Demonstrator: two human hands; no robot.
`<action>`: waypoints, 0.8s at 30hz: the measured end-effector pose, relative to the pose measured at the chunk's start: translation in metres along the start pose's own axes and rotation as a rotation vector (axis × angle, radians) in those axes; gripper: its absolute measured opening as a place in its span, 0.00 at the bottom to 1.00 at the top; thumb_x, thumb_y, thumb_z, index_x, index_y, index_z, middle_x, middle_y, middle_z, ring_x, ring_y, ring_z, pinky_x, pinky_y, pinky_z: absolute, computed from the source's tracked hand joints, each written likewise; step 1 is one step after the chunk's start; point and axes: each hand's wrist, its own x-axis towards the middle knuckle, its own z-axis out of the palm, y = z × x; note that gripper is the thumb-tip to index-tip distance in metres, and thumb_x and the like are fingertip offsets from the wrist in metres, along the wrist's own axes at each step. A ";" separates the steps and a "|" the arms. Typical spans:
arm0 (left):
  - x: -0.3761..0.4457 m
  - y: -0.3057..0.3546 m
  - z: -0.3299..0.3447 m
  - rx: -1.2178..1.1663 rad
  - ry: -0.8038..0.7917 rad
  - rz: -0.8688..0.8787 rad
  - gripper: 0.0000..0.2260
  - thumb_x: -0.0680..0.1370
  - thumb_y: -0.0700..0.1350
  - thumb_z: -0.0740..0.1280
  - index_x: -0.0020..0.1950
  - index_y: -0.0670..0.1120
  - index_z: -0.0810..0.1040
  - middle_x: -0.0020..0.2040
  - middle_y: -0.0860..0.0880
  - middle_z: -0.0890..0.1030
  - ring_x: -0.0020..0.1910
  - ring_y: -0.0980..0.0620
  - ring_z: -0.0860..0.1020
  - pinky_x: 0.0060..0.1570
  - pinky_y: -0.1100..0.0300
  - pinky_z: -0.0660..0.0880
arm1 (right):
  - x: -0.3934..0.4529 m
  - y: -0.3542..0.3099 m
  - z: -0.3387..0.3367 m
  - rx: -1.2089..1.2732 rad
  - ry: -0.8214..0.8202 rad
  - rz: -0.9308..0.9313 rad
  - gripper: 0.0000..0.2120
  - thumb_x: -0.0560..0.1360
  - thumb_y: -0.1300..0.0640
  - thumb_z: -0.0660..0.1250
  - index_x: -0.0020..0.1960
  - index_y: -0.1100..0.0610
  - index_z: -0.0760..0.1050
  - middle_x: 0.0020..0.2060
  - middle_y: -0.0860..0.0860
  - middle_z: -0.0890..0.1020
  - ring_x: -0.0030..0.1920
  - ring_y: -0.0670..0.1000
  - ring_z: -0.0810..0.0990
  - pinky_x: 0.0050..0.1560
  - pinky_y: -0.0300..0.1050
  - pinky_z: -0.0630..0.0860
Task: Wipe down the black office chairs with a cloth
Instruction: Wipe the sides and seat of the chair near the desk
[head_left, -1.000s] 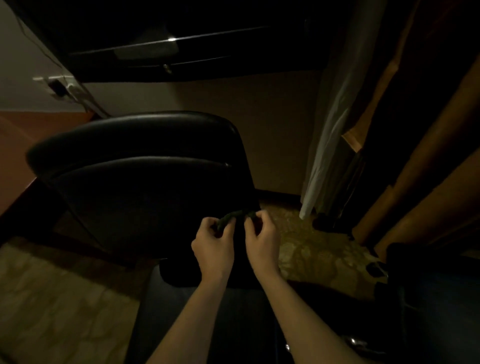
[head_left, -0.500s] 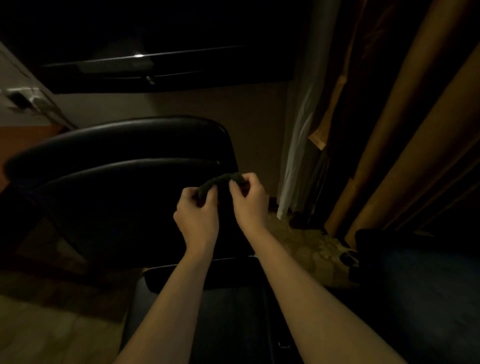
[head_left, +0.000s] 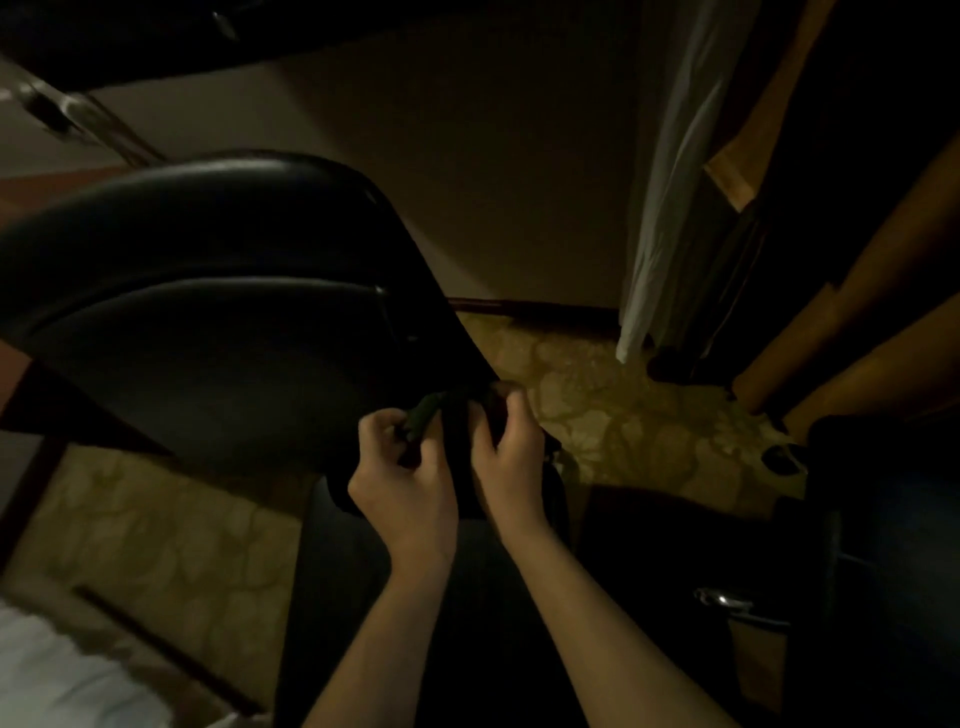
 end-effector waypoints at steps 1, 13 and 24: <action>-0.004 -0.001 0.002 0.001 0.013 -0.026 0.06 0.76 0.39 0.71 0.50 0.46 0.76 0.41 0.54 0.80 0.40 0.60 0.80 0.38 0.70 0.75 | 0.000 0.003 -0.002 0.001 -0.022 0.010 0.06 0.78 0.61 0.65 0.55 0.59 0.74 0.47 0.48 0.78 0.48 0.42 0.78 0.49 0.29 0.73; -0.059 -0.060 0.045 0.061 -0.063 -0.306 0.07 0.75 0.37 0.71 0.48 0.47 0.77 0.42 0.54 0.79 0.41 0.61 0.80 0.38 0.69 0.76 | -0.025 0.099 -0.012 0.027 -0.092 0.292 0.15 0.78 0.63 0.65 0.64 0.61 0.74 0.55 0.55 0.81 0.56 0.49 0.79 0.54 0.33 0.72; -0.073 -0.085 0.072 -0.120 -0.041 -0.586 0.03 0.77 0.43 0.70 0.46 0.51 0.79 0.42 0.52 0.82 0.42 0.57 0.82 0.49 0.53 0.81 | -0.023 0.122 -0.021 0.080 -0.087 0.540 0.10 0.77 0.61 0.67 0.57 0.53 0.78 0.50 0.48 0.82 0.53 0.45 0.79 0.56 0.41 0.75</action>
